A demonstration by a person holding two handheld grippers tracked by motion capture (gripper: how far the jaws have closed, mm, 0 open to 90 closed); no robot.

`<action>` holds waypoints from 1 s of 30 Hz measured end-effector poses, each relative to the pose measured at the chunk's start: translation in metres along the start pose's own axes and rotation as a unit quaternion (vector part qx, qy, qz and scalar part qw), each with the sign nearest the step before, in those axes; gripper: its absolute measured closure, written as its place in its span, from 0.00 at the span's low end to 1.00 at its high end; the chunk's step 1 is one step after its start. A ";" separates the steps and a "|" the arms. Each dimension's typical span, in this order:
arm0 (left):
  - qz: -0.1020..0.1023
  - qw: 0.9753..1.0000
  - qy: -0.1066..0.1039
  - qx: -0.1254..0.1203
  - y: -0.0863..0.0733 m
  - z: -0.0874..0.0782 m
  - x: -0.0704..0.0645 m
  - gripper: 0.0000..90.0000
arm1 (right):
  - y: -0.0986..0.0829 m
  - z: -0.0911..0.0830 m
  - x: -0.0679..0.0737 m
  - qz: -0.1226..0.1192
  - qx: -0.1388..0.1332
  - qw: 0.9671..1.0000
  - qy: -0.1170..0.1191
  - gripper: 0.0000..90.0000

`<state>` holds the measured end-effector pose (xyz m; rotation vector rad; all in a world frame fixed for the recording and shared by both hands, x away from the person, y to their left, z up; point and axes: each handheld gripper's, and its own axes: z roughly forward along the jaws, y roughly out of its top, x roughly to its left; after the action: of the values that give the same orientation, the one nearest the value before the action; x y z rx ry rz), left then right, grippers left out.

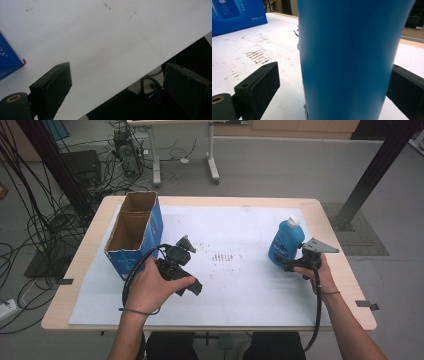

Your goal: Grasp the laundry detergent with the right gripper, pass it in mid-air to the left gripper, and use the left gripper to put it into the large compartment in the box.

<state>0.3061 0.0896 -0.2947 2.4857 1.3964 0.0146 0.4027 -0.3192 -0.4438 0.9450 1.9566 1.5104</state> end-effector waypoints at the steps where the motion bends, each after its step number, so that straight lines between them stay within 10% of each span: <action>1: 0.001 1.000 0.000 0.000 0.000 0.000 0.000 0.10 | 0.000 0.000 0.000 -0.001 0.000 1.000 -0.001 0.06; 30: 0.002 1.000 -0.002 0.002 -0.001 0.001 -0.001 0.10 | 0.001 0.009 0.000 0.009 -0.019 1.000 -0.006 0.22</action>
<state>0.3051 0.0892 -0.2959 2.4898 1.3917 0.0068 0.4090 -0.3134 -0.4447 0.9552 1.9086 1.5431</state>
